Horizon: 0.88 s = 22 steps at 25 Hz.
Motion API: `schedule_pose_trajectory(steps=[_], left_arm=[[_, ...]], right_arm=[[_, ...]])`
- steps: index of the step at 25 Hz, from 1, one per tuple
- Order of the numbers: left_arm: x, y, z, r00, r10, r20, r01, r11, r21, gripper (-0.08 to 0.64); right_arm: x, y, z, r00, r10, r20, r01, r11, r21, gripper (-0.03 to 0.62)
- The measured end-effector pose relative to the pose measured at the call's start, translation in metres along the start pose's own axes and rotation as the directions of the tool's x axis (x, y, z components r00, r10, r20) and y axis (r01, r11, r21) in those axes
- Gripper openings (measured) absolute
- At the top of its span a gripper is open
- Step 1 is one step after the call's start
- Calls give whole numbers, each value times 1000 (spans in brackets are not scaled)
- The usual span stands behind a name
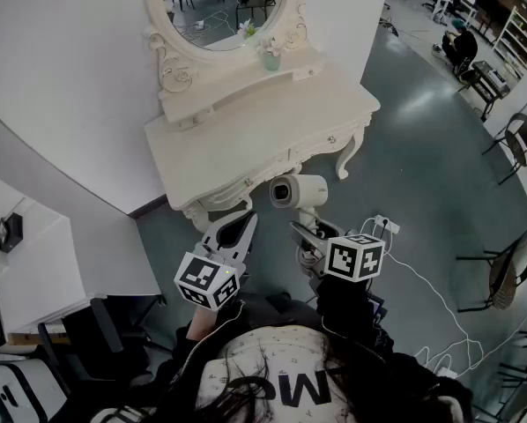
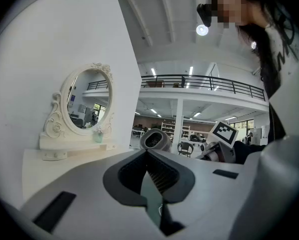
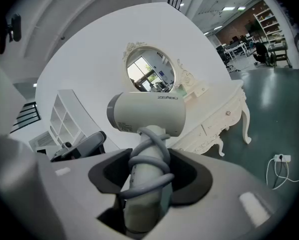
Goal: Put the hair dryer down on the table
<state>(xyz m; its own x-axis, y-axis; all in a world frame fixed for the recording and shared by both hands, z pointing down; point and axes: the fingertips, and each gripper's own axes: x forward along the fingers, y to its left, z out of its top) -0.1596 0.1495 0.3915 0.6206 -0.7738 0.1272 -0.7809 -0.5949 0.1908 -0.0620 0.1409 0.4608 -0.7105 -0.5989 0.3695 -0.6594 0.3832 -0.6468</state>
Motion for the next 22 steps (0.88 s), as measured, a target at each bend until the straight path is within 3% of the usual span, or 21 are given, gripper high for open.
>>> schedule_pose_trajectory(steps=[22], left_arm=[[19,-34,-7,1000,-10,-12,11,999,31,-3]], right_arm=[[-28,-24,-5,1000,19,-2,-19,1000,7,225]])
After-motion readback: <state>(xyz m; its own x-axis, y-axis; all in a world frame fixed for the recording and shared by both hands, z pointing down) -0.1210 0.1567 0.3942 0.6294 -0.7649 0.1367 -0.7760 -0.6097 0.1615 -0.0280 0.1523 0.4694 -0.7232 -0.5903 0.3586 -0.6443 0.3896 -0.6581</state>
